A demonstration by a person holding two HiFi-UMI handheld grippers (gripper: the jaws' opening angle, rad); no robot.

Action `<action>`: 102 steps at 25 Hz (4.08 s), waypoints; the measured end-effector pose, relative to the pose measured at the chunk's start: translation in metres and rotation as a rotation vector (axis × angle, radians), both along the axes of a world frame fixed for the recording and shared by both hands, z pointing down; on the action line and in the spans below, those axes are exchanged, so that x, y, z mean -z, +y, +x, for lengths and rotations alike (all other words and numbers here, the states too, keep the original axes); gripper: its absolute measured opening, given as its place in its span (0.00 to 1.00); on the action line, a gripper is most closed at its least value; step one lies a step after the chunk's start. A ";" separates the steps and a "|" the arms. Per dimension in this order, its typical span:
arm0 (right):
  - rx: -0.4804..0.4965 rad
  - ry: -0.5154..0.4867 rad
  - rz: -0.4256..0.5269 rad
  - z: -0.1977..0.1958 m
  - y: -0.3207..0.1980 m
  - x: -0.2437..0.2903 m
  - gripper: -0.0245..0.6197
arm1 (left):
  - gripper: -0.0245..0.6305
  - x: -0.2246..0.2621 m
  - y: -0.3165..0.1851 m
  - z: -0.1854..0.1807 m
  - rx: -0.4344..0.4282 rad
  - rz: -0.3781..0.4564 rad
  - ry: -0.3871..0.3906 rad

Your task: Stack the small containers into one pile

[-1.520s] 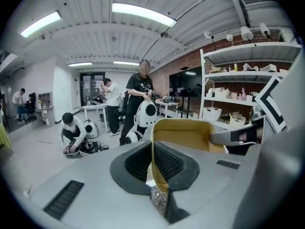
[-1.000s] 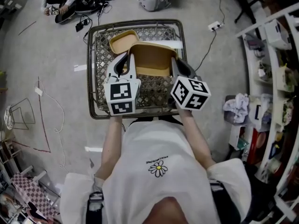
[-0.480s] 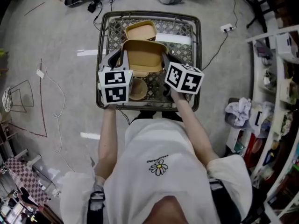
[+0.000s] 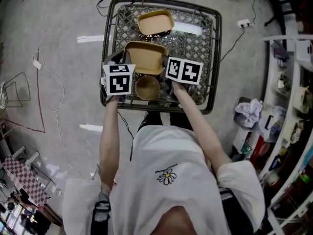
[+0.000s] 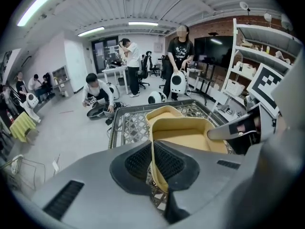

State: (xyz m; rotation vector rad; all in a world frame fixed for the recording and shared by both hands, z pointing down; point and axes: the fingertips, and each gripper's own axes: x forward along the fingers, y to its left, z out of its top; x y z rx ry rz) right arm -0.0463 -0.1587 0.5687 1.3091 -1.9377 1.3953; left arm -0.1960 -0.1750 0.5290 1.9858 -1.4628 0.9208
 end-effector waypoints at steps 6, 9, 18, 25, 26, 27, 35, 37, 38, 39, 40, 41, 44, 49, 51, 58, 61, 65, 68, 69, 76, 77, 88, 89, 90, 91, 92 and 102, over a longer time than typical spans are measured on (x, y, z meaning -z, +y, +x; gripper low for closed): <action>0.010 0.046 -0.095 -0.001 0.007 -0.038 0.11 | 0.09 -0.054 0.000 -0.002 -0.018 -0.119 -0.022; 0.010 0.057 -0.137 0.000 0.013 -0.052 0.12 | 0.09 -0.072 0.002 -0.001 -0.025 -0.166 -0.027; 0.001 0.075 -0.205 0.002 0.018 -0.078 0.13 | 0.09 -0.098 0.003 0.002 -0.043 -0.228 -0.041; 0.003 0.084 -0.201 0.004 0.018 -0.085 0.13 | 0.10 -0.116 0.007 0.001 -0.050 -0.272 -0.069; 0.004 0.084 -0.194 0.004 0.018 -0.084 0.13 | 0.10 -0.117 0.007 0.001 -0.050 -0.271 -0.075; 0.005 0.083 -0.184 0.004 0.017 -0.084 0.14 | 0.11 -0.117 0.007 0.001 -0.052 -0.269 -0.082; 0.030 0.084 -0.125 0.006 0.011 -0.076 0.28 | 0.26 -0.113 0.005 0.007 -0.050 -0.268 -0.050; 0.024 0.080 -0.122 0.008 0.010 -0.074 0.28 | 0.26 -0.112 0.005 0.006 -0.044 -0.262 -0.053; 0.022 0.078 -0.119 0.009 0.010 -0.073 0.28 | 0.26 -0.111 0.005 0.005 -0.038 -0.258 -0.049; 0.021 0.078 -0.114 0.010 0.009 -0.072 0.28 | 0.26 -0.109 0.005 0.005 -0.032 -0.255 -0.043; 0.021 0.078 -0.107 0.011 0.007 -0.070 0.28 | 0.27 -0.105 0.004 0.005 -0.025 -0.250 -0.036; 0.021 0.079 -0.095 0.012 0.006 -0.067 0.28 | 0.27 -0.100 0.002 0.006 -0.016 -0.240 -0.027; 0.023 0.090 -0.029 0.017 -0.004 -0.048 0.28 | 0.27 -0.074 -0.006 0.009 0.017 -0.190 0.017; 0.039 0.098 0.140 0.022 -0.026 0.006 0.27 | 0.26 -0.005 -0.031 0.020 0.057 -0.027 0.088; 0.042 0.098 0.221 0.025 -0.036 0.033 0.25 | 0.25 0.028 -0.041 0.028 0.063 0.049 0.118; 0.030 0.081 0.530 0.039 -0.038 0.137 0.11 | 0.14 0.135 -0.035 0.052 0.081 0.321 0.183; 0.021 0.091 0.655 0.049 -0.030 0.173 0.10 | 0.10 0.166 -0.025 0.061 0.095 0.409 0.204; 0.010 0.126 0.763 0.065 -0.016 0.201 0.10 | 0.09 0.186 -0.011 0.070 0.117 0.477 0.227; 0.007 0.139 0.803 0.074 -0.007 0.211 0.09 | 0.09 0.193 -0.003 0.072 0.133 0.505 0.237; 0.008 0.141 0.811 0.075 -0.005 0.212 0.09 | 0.09 0.195 -0.002 0.072 0.138 0.513 0.238; 0.021 0.133 0.826 0.081 0.000 0.213 0.09 | 0.09 0.201 0.003 0.074 0.154 0.539 0.229; 0.023 0.131 0.826 0.080 0.000 0.213 0.09 | 0.09 0.201 0.003 0.074 0.157 0.539 0.227; 0.079 0.115 0.763 0.079 -0.035 0.194 0.10 | 0.09 0.181 -0.025 0.061 0.185 0.495 0.197; 0.091 0.112 0.744 0.077 -0.042 0.189 0.10 | 0.09 0.177 -0.032 0.060 0.179 0.483 0.197; 0.101 0.106 0.724 0.076 -0.050 0.183 0.10 | 0.09 0.171 -0.039 0.058 0.171 0.469 0.197; 0.109 0.098 0.703 0.075 -0.058 0.176 0.10 | 0.10 0.165 -0.047 0.057 0.163 0.451 0.200; 0.119 0.089 0.679 0.074 -0.067 0.168 0.10 | 0.14 0.158 -0.056 0.055 0.154 0.430 0.205; 0.311 0.092 0.417 0.054 -0.161 0.054 0.24 | 0.24 0.033 -0.130 0.027 0.185 0.133 0.244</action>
